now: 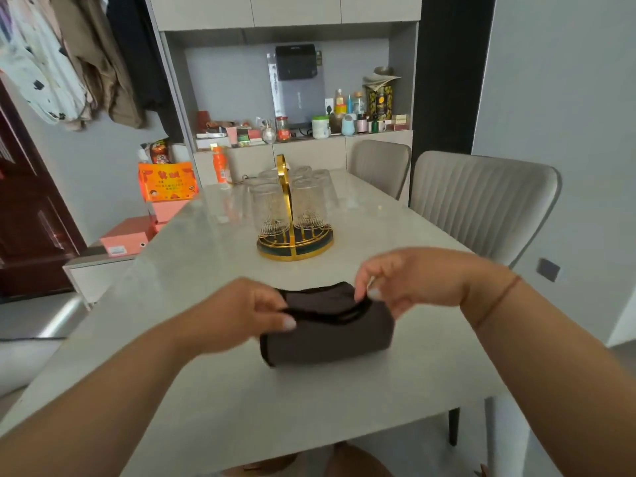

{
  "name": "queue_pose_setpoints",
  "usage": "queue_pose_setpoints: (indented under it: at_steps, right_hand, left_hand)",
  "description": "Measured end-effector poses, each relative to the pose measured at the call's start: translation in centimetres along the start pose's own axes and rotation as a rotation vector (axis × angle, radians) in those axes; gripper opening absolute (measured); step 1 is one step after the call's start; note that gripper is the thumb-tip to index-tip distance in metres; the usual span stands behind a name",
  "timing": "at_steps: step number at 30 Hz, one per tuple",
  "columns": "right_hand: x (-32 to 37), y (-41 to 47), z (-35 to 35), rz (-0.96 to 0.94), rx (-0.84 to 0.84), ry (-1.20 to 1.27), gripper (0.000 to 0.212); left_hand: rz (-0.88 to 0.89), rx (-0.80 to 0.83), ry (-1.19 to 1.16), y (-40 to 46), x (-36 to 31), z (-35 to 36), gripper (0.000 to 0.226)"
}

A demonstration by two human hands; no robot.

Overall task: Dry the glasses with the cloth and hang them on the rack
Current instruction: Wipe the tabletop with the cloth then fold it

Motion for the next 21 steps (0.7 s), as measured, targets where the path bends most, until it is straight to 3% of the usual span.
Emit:
queue_pose_setpoints:
  at_steps: [2, 4, 8, 10, 13, 15, 18, 21]
  right_hand:
    - [-2.0, 0.5, 1.2, 0.099, 0.074, 0.023, 0.018]
    - [-3.2, 1.4, 1.3, 0.158, 0.050, 0.034, 0.015]
    - [-5.0, 3.5, -0.6, 0.251, -0.218, 0.095, 0.009]
    - [-5.3, 4.0, -1.9, 0.258, -0.394, -0.053, 0.004]
    - [-4.1, 2.8, -3.7, 0.170, -0.621, -0.494, 0.012]
    - [-3.3, 1.8, -2.7, 0.073, -0.503, -0.511, 0.018]
    - [-3.9, 1.0, 2.0, 0.075, -0.058, -0.572, 0.031]
    - [-4.3, 1.5, 2.8, 0.037, -0.076, -0.712, 0.023]
  left_hand:
    - [-0.072, 0.107, -0.015, -0.4, 1.1, 2.3, 0.015]
    - [-0.129, 0.090, -0.023, 0.2, 1.9, 2.8, 0.011]
    - [-0.214, -0.062, -0.020, 2.2, 3.6, 1.9, 0.017]
    - [-0.195, -0.152, 0.140, 2.9, 4.0, 1.1, 0.022]
    - [-0.067, -0.251, 0.330, 2.6, 3.3, 0.9, 0.030]
    - [0.008, -0.164, 0.285, 1.9, 3.4, 1.7, 0.023]
    - [0.077, 0.121, 0.351, 0.7, 3.6, 4.0, 0.029]
    - [0.104, 0.059, 0.391, 0.7, 3.2, 3.7, 0.028]
Point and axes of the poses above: each hand's wrist, its own y-axis towards the middle knuckle, its own z-axis out of the palm, x = y × z, the point moved 8 cm from there along y, towards the middle knuckle, and after that the axes turned 2 degrees about z, right-handed, at the moved point
